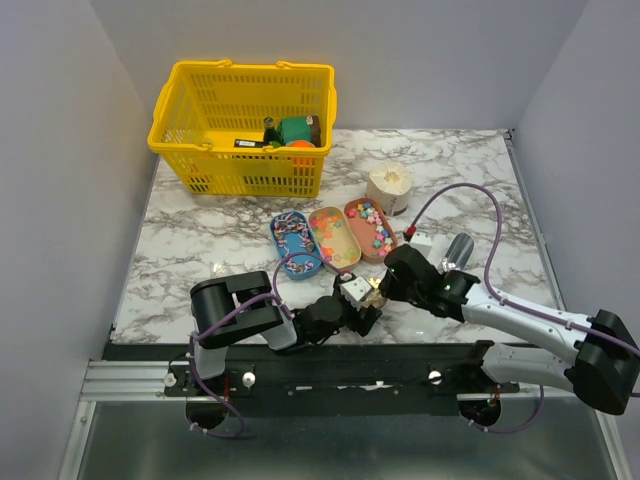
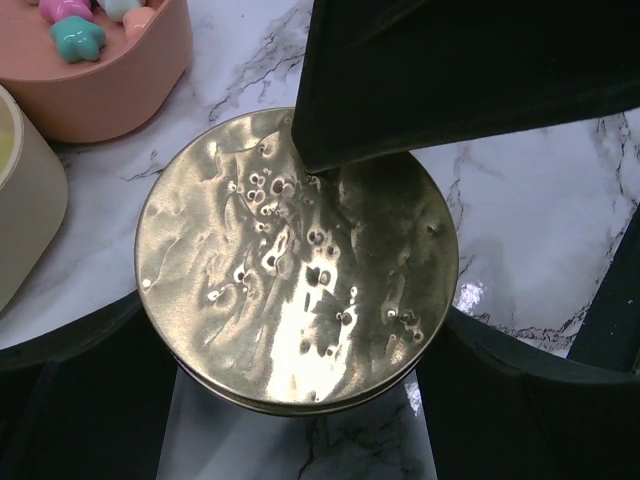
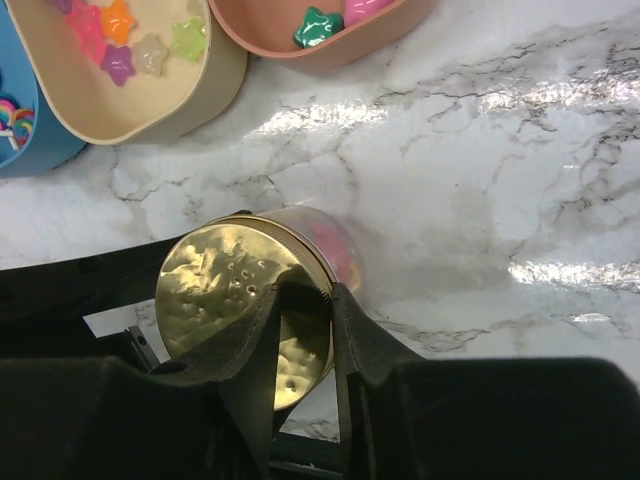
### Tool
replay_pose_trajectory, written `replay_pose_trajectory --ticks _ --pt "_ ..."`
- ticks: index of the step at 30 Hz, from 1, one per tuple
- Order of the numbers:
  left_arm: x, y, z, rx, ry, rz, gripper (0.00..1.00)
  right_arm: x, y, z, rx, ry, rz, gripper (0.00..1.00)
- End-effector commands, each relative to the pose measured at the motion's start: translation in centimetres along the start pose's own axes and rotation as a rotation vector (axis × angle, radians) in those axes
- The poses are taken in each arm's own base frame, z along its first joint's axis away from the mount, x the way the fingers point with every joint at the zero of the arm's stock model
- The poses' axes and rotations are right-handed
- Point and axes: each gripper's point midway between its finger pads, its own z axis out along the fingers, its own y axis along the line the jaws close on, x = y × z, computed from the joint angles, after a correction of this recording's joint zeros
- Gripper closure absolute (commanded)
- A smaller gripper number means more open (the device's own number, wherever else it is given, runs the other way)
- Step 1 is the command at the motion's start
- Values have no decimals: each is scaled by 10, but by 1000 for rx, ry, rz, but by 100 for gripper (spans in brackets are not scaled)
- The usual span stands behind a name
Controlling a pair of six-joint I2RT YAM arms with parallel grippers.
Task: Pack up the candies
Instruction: Screw the bottle lid onto the packing bottle.
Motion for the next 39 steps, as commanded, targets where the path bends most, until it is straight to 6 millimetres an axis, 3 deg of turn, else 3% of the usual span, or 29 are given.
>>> replay_pose_trajectory --ticks 1,13,24,31,34,37,38,39 --pt "38 6 -5 -16 124 19 25 39 -26 10 29 109 -47 71" --pt "51 18 3 -100 176 14 24 98 -59 0 30 264 27 99" --pt "66 26 11 -157 237 11 24 117 -53 -17 -63 339 82 99" --pt "66 25 12 -139 238 23 24 101 -47 -28 -95 294 106 99" --pt "64 19 9 -102 230 31 24 79 -49 -32 -54 215 118 99" --pt "64 15 5 -80 227 57 23 50 -50 -40 -4 114 139 86" --pt "64 15 4 -79 230 67 23 38 -53 -40 21 67 141 73" --pt "66 15 3 -76 235 74 23 30 -51 -44 24 39 145 67"
